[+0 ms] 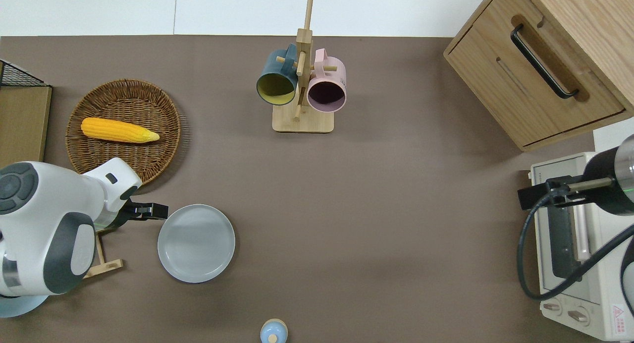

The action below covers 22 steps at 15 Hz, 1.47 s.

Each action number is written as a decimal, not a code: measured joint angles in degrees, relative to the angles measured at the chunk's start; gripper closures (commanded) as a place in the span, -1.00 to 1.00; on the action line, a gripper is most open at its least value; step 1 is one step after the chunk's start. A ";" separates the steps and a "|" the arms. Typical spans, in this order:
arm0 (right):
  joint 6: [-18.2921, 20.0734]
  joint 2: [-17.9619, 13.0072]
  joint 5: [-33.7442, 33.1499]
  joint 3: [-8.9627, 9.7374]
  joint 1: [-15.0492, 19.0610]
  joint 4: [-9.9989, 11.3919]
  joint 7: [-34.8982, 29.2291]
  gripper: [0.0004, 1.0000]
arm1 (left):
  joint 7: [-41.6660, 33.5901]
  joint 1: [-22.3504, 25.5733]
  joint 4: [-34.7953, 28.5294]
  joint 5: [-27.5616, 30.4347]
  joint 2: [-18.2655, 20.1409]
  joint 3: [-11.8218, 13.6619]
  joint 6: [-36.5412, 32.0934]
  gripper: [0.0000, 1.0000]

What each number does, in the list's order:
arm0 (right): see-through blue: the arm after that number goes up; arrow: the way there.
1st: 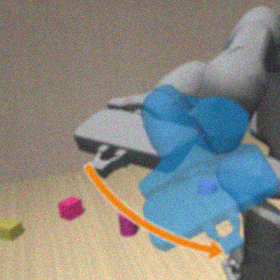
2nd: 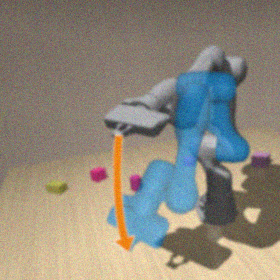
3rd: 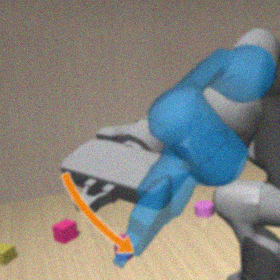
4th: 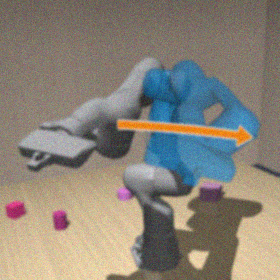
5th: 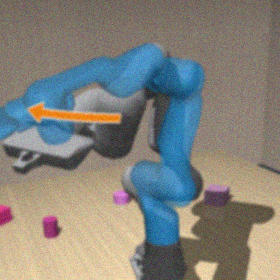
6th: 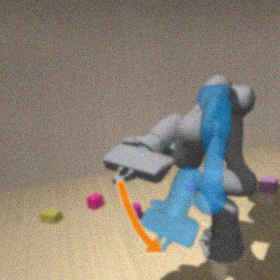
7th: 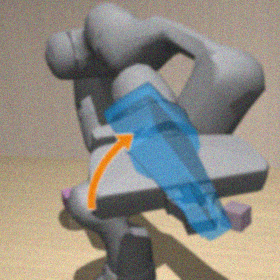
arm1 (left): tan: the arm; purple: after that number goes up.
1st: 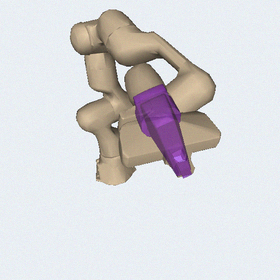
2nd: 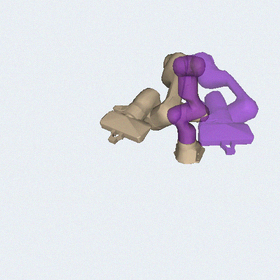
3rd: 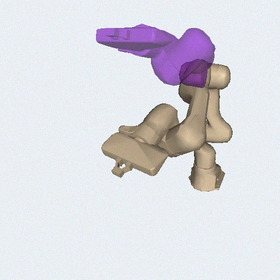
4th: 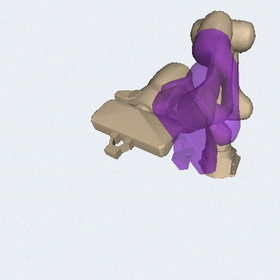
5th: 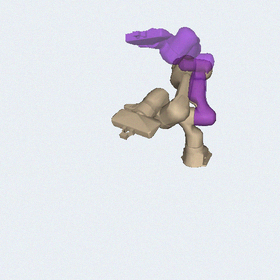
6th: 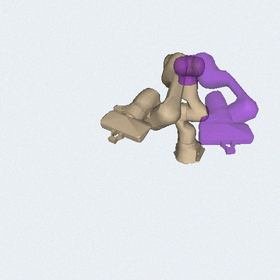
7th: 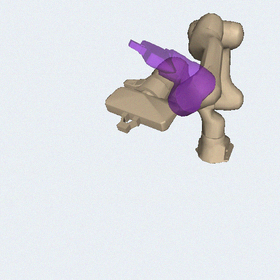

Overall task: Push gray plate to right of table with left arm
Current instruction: 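Lower the left gripper beside the gray plate's edge nearest the basket, then push the gray plate with the left gripper across the table toward the toaster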

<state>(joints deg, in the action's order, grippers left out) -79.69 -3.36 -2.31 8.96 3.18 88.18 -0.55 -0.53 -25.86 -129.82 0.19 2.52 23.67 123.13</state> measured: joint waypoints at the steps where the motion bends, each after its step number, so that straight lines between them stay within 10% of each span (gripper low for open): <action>1: 0.00 0.00 0.00 0.00 0.00 0.00 0.00 -0.99 | -0.57 -0.01 -1.08 0.03 -0.75 -0.11 1.91 -0.97; 19: 0.00 0.00 0.00 0.00 0.00 0.00 0.00 -0.99 | -11.98 4.33 -10.35 4.31 0.14 -0.98 5.18 -0.67; 22: 0.00 0.00 0.00 0.00 0.00 0.00 0.00 -0.99 | -11.93 4.29 -10.57 5.92 0.24 -2.20 5.17 -0.08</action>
<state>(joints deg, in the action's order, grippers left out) -79.69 -3.36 -2.31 8.96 3.18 88.18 -0.55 -12.47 -21.58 -140.39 6.11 2.76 21.48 128.30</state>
